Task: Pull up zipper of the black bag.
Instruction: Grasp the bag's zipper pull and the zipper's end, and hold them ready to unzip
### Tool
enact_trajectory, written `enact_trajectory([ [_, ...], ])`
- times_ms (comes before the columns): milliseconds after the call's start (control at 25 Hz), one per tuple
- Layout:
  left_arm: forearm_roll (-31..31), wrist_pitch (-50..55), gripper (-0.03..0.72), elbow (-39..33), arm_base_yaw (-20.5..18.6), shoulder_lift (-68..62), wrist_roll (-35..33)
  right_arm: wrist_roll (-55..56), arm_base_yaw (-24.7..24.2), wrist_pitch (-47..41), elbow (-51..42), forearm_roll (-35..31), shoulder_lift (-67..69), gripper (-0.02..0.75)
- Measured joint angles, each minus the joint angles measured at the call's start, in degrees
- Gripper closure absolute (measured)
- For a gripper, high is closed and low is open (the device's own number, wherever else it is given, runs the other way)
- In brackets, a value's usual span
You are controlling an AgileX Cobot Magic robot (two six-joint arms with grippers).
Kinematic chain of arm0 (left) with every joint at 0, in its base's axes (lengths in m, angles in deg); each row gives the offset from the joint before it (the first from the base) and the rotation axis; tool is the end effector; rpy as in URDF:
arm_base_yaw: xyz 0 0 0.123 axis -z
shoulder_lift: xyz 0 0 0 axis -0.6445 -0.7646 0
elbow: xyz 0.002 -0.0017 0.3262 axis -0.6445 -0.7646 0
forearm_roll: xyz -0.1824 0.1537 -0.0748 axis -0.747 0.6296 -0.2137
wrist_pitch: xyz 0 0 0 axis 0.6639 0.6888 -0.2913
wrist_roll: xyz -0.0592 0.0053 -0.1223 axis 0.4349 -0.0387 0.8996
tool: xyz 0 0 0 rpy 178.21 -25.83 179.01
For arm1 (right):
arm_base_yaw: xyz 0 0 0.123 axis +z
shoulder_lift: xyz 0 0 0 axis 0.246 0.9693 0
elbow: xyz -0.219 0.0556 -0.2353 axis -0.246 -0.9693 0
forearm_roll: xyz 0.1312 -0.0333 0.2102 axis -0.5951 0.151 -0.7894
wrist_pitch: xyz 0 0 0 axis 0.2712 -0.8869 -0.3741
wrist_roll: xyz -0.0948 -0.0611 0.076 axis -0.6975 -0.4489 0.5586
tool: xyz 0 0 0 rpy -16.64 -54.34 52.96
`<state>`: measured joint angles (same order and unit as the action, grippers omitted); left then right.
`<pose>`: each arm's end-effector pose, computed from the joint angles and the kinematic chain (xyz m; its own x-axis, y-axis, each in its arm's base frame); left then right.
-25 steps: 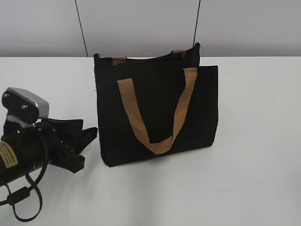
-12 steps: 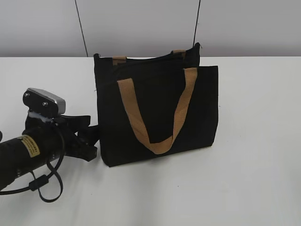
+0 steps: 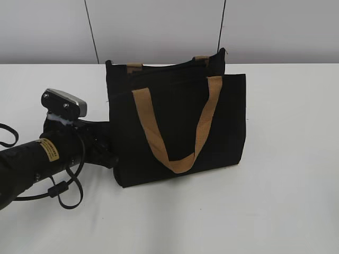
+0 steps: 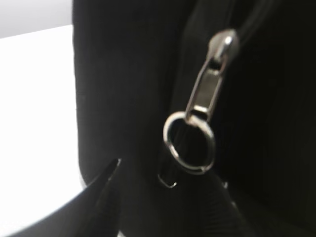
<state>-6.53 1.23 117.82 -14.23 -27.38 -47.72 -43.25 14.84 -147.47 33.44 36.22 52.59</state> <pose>0.3089 -0.1736 0.1237 -0.2484 0.2788 -0.9277 0.6036 0.7936 0.0769 -0.0095 0.0027 0.2459 -0.4944 -0.0789 -0.8656 -0.0649 0.9964 -0.0537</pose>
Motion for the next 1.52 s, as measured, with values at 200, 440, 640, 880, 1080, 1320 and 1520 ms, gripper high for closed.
enact_trajectory([
  [200, 1.57, 0.28, 0.327, 1.74, 0.0, -2.02, 0.04, 0.0, 0.0, 0.0, 0.0, 0.0, 0.0, 0.303],
  [440, 1.98, 0.47, 0.344, 2.88, -0.17, -2.54, 0.04, 0.0, 0.0, 0.0, 0.0, 0.0, 0.0, 0.303],
  [640, 2.2, 0.7, 0.542, 3.06, -0.17, -2.54, 0.04, 0.0, 0.0, 0.0, 0.0, 0.0, 0.0, 0.303],
  [880, 2.06, 1.86, 0.663, 3.17, -0.17, -2.37, 0.04, 0.0, 0.0, 0.0, 0.0, 0.0, 0.0, 0.303],
  [1080, 2.0, 9.99, 0.663, 3.04, -0.17, 3.21, 0.04, 0.0, 0.0, 0.0, 0.0, 0.0, 0.0, 0.303],
  [1320, 2.0, 18.6, 0.664, 0.78, -0.17, 14.46, 0.04, 0.0, 0.0, 0.0, 0.0, 0.0, 0.0, 0.303],
  [1520, 2.0, 24.54, 0.665, 0.59, -0.17, 22.27, 0.04, 0.0, 0.0, 0.0, 0.0, 0.0, 0.0, 0.303],
])
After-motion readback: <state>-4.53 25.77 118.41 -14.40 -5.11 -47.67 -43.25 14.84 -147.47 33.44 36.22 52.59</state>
